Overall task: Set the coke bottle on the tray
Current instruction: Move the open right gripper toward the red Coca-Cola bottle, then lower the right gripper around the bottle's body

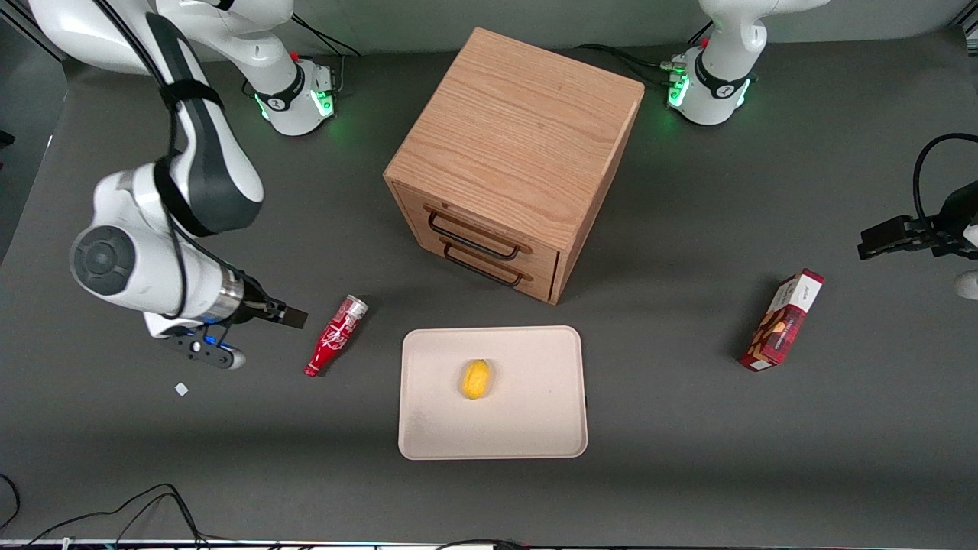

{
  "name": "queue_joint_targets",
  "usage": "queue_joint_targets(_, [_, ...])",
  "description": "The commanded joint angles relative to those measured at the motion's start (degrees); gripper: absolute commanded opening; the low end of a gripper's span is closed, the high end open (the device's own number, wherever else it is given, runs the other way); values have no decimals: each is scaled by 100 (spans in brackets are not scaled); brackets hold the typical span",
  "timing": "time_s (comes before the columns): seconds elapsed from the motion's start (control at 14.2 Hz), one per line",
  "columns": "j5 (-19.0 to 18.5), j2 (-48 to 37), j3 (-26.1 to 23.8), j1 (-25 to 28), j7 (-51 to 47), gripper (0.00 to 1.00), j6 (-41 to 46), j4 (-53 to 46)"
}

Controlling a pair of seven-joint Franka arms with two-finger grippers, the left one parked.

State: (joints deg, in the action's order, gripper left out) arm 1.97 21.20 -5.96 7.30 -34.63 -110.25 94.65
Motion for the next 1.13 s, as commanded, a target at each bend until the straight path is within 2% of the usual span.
queue_joint_targets(0.0, [-12,-116,-115,-18,-490,100,-671,641])
queue_joint_targets(0.35, [-91,120,-115,149,-703,100,-1929,1380])
queue_joint_targets(0.64, [-705,673,-124,149,-1246,100,-2386,1381])
queue_joint_targets(1.06, [-751,1289,-115,157,-1599,100,-3177,1372])
